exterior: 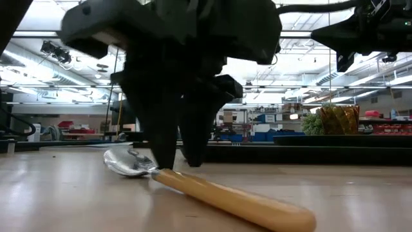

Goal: Pick and place plate/cup/fork/spoon on tray
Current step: Put the yellow spoon on the black serving tray to the left of the orange spoon

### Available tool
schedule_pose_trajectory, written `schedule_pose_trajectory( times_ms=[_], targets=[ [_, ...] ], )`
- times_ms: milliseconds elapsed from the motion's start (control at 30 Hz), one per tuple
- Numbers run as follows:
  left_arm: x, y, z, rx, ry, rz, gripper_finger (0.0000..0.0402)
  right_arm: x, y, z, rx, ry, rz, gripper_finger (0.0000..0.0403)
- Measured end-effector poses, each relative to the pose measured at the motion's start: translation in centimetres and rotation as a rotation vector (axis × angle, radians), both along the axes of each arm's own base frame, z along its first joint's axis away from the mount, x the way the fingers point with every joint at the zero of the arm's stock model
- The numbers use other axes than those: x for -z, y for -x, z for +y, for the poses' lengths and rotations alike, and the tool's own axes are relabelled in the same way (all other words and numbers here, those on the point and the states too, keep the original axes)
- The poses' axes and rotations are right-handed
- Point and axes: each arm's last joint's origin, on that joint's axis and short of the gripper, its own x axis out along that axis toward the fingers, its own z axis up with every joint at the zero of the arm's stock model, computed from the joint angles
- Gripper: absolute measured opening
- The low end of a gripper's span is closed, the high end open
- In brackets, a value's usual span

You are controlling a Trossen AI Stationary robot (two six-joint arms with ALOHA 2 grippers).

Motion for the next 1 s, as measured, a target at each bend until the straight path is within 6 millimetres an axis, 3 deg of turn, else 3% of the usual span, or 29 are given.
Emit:
schedule_pose_trajectory(
  times_ms=[233, 400, 767, 1000],
  targets=[
    [-1.4, 0.2, 0.4, -0.018, 0.005, -0.01, 0.0173, 0.0, 0.0, 0.0, 0.0, 0.0, 0.0, 0.0027],
    [-1.5, 1.0, -0.4, 0.084, 0.008, 0.027, 0.0158, 0.0, 0.0, 0.0, 0.0, 0.0, -0.001, 0.0027],
    [1.2, 2.6, -2.6, 0.229, -0.05, 0.01, 0.0155, 0.0, 0.0, 0.0, 0.0, 0.0, 0.0, 0.0027],
    [1.5, 2.9, -3.1, 0.318, -0.079, 0.0, 0.0107, 0.0, 0.0, 0.0, 0.0, 0.0, 0.0, 0.0027]
  ],
)
